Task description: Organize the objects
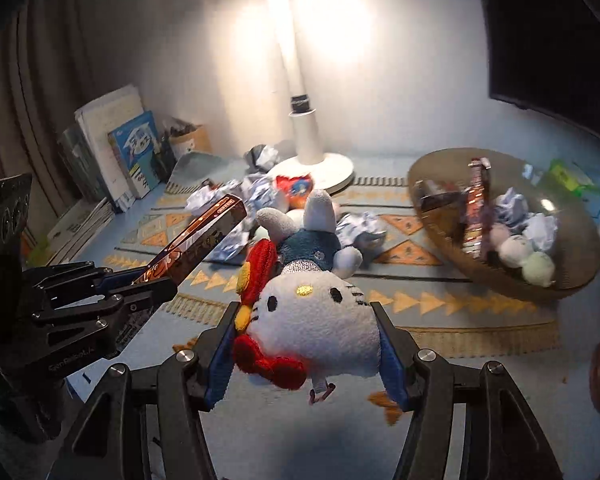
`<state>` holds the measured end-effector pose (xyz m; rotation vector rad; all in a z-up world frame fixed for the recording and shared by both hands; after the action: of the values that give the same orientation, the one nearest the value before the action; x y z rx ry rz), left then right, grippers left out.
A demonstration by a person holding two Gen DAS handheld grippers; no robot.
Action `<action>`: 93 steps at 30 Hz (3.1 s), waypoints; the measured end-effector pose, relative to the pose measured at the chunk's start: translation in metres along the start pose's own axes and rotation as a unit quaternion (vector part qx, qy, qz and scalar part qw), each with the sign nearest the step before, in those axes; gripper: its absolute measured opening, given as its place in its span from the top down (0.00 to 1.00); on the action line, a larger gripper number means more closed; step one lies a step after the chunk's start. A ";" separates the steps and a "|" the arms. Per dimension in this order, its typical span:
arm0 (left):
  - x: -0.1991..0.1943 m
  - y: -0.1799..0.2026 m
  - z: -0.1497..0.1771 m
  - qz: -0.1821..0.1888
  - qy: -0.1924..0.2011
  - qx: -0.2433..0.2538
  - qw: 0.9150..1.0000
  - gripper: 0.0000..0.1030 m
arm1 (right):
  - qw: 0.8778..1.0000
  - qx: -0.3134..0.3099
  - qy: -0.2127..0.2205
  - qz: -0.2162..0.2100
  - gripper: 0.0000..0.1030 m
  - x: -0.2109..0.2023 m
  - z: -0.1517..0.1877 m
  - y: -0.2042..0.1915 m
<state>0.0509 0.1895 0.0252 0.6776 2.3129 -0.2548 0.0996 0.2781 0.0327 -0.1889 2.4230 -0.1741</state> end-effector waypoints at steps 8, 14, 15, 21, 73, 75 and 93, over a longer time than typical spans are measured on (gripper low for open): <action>0.049 0.077 -0.106 0.056 0.045 -0.003 0.997 0.87 | 0.984 0.144 0.060 0.089 0.42 -0.053 -0.054 0.151; 0.105 0.120 -0.157 0.087 0.048 -0.011 0.995 0.87 | 0.973 0.210 0.043 0.088 0.39 -0.025 -0.078 0.221; 0.111 0.126 -0.163 0.094 0.051 -0.010 0.994 0.84 | 0.973 0.213 0.041 0.085 0.35 -0.020 -0.081 0.224; 0.119 0.126 -0.155 0.106 0.037 -0.022 0.993 0.54 | 0.972 0.224 0.030 0.071 0.32 -0.009 -0.081 0.234; 0.036 -0.171 0.082 -0.087 -0.028 -0.197 0.976 0.07 | 0.993 0.044 -0.106 0.039 0.09 0.095 0.056 0.034; 0.037 -0.158 0.060 -0.048 -0.007 -0.184 0.982 0.07 | 0.991 0.058 -0.109 0.044 0.09 0.098 0.051 0.038; 0.114 -0.103 0.006 0.036 -0.019 -0.103 0.994 0.23 | 0.974 0.209 -0.052 0.067 0.12 0.165 -0.024 0.068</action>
<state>-0.0709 0.1461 -0.0572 0.6433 2.2358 0.0053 -0.0457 0.3169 -0.0659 0.1533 2.2269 -0.5895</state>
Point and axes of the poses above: each gripper's, at about its wrist camera, not at the fingertips, and x roughly the way its jaws point, y to its right, z to its underside, the point moved 10 cm from there along x, roughly the way its jaws point, and after that the axes turned 2 degrees about -z, right-handed, at the moved point
